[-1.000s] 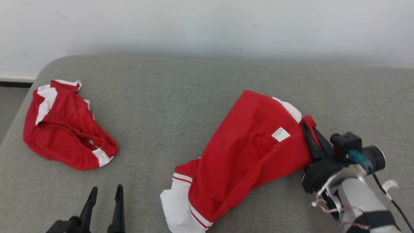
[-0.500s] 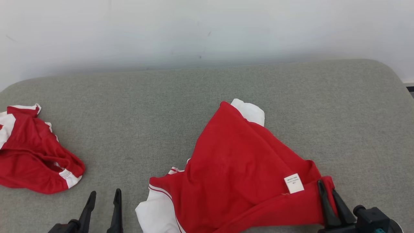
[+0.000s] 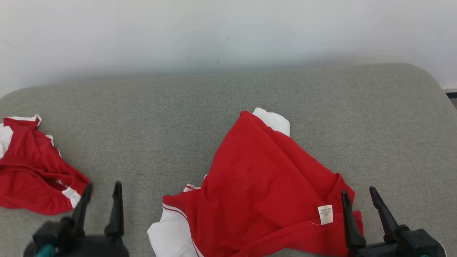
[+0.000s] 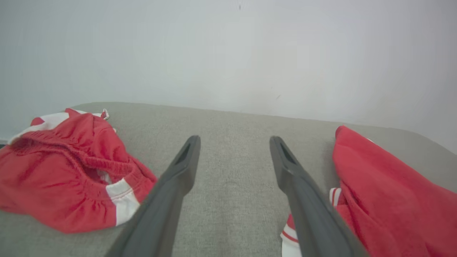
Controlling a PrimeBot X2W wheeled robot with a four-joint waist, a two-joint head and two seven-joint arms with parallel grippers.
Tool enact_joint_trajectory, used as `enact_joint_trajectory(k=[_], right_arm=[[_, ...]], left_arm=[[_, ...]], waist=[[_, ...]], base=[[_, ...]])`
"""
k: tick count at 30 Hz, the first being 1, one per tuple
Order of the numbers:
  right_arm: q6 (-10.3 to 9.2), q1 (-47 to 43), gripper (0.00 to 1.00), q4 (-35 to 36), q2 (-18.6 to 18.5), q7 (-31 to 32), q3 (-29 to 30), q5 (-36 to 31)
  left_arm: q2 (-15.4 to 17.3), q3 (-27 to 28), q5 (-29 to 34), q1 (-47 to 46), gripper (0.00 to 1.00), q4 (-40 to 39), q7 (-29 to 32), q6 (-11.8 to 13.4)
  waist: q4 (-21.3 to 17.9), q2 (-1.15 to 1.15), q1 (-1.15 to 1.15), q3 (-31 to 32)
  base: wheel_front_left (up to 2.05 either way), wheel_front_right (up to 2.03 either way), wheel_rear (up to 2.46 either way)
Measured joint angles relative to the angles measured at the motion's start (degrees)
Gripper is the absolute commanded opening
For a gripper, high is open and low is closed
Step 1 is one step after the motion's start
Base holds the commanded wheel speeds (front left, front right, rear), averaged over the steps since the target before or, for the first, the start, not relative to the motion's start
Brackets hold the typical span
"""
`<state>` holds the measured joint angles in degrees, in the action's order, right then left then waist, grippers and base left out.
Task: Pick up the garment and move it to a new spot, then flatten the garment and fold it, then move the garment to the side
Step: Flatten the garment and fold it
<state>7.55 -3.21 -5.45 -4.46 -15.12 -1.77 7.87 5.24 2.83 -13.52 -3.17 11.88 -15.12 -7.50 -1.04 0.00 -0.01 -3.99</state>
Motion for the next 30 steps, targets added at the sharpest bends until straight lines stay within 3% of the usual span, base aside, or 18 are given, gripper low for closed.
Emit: enact_joint_trajectory(k=[7, 17, 24, 30], right_arm=[[0.00, 2.81, 1.00, -0.63, 0.77, 0.00, -1.60, -0.25], [0.00, 6.52, 1.00, -0.91, 1.44, 0.00, -2.65, -0.25], [0.00, 8.15, 1.00, -0.91, 1.48, -0.01, -4.19, 3.43], [0.00, 9.16, 1.00, -0.93, 1.49, -0.01, -4.82, 4.91]], left_arm=[[6.79, -5.10, -1.60, -14.52, 1.00, 1.60, 0.00, 0.00], [16.68, -20.94, -14.78, -38.41, 1.00, 8.25, 6.34, -0.01], [20.30, -33.51, -23.03, -47.68, 1.00, 13.51, 13.72, -0.01], [21.81, -42.59, -28.75, -50.08, 1.00, 17.51, 16.59, -0.01]], waist=[[-1.74, 0.00, 0.00, -1.60], [-6.65, 0.00, 0.02, -5.90], [-11.99, 0.01, 0.02, -9.43], [-15.92, 0.01, 0.02, -11.76]], base=[[0.00, 0.00, 0.00], [0.00, 0.00, 0.00], [0.00, 0.00, 0.00], [0.00, 0.00, 0.00]])
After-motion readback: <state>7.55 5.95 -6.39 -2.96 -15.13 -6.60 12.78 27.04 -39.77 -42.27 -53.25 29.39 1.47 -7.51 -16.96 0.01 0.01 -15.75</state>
